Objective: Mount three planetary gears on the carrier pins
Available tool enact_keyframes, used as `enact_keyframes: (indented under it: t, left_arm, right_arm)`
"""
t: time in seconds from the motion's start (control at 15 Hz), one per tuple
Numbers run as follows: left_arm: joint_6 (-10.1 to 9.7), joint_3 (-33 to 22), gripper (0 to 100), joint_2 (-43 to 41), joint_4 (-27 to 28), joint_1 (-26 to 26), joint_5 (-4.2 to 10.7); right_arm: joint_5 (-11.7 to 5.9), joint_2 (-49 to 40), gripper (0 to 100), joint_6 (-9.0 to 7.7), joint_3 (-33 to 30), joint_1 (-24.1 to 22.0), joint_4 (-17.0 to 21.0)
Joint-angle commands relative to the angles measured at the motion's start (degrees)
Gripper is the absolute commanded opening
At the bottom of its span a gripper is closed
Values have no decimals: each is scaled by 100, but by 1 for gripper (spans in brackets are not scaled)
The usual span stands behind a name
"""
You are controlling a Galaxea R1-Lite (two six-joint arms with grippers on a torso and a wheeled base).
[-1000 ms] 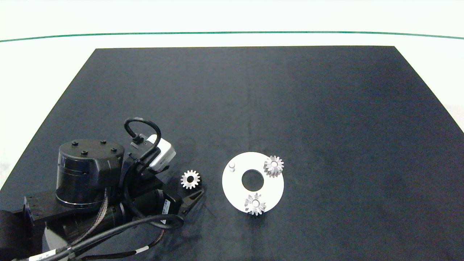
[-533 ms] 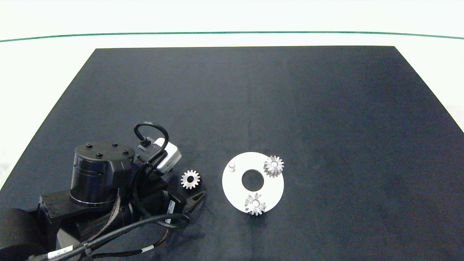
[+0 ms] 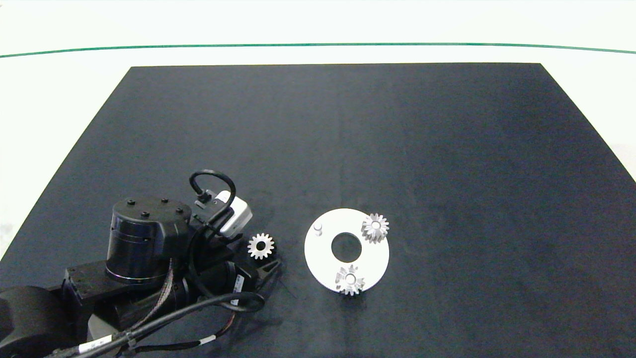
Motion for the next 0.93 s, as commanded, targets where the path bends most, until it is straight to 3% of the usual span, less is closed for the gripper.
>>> enact_keyframes:
  t: [0.07, 0.93]
  left_arm:
    - [15, 21, 74, 60, -120, -7, 1]
    - [15, 56, 49, 148, -384, -42, 10]
  right_arm:
    - [-2, 28, 100, -3, -7, -6, 7]
    - [-2, 10, 100, -3, -7, 3, 7]
